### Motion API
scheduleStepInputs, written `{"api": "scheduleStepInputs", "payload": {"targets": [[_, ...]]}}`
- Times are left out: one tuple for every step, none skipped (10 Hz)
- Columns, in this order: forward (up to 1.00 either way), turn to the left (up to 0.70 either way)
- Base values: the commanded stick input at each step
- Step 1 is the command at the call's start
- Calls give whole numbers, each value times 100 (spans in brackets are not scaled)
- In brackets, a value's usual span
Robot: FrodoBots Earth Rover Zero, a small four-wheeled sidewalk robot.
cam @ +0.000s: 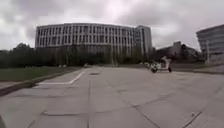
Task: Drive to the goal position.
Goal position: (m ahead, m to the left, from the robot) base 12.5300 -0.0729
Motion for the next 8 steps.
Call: {"api": "scheduleStepInputs", "payload": {"targets": [[100,0],[100,0],[100,0],[100,0],[100,0],[100,0],[100,0],[100,0]]}}
